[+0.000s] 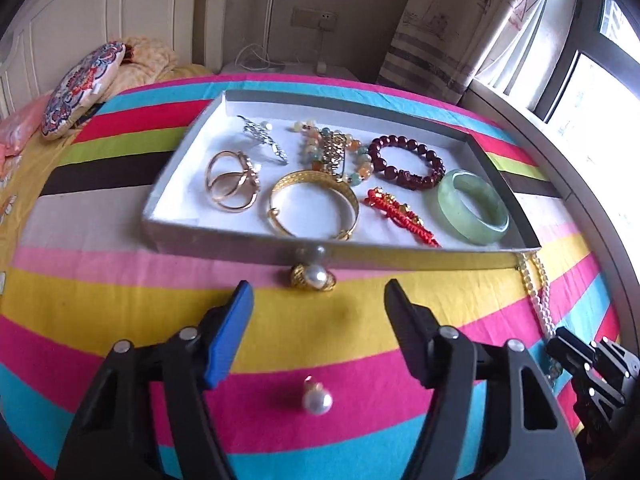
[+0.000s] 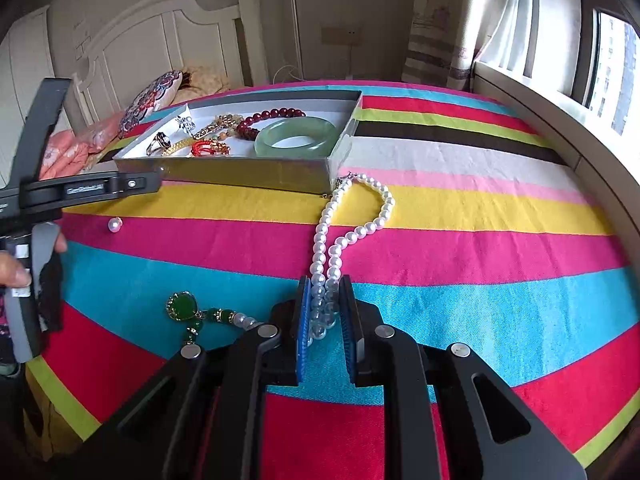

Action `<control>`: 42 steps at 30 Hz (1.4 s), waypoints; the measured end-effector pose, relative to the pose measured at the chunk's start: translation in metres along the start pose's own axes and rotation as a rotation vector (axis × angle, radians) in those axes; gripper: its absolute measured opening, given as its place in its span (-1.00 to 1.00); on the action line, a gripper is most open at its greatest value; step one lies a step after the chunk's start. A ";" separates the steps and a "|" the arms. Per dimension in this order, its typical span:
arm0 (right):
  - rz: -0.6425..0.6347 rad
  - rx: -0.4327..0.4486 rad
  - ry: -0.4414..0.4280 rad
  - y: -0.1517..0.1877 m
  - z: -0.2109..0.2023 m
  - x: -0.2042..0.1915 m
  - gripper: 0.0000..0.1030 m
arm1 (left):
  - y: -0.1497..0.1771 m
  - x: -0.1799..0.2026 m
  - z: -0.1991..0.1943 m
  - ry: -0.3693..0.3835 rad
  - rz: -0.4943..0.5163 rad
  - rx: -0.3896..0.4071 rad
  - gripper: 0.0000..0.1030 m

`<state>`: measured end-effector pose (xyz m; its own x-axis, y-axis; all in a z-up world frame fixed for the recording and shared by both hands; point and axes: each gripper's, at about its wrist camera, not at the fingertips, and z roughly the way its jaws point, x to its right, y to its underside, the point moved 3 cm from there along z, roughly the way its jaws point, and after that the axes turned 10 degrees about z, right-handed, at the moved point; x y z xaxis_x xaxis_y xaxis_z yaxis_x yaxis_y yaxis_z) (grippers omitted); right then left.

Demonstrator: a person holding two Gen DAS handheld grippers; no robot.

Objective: Organize jewelry

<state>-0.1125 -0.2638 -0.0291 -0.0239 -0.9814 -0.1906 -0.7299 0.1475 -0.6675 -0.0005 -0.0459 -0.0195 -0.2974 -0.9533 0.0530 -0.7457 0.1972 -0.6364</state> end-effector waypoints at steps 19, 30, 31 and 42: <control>0.032 -0.002 -0.059 -0.002 -0.001 0.006 -0.67 | -0.001 0.007 -0.008 -0.051 0.083 0.082 -0.51; 0.023 0.000 -0.049 -0.001 -0.001 0.003 -0.66 | 0.018 0.060 -0.035 0.053 0.235 0.103 -0.50; 0.026 -0.001 -0.051 -0.001 -0.001 0.003 -0.66 | 0.022 0.070 -0.034 0.066 0.263 0.091 -0.50; 0.056 -0.007 -0.073 0.000 -0.001 0.007 -0.66 | 0.038 0.070 -0.024 0.088 0.258 0.031 0.31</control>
<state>-0.1134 -0.2707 -0.0295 -0.0148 -0.9600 -0.2797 -0.7338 0.2004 -0.6491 -0.0637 -0.1002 -0.0216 -0.5271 -0.8484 -0.0485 -0.6200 0.4230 -0.6608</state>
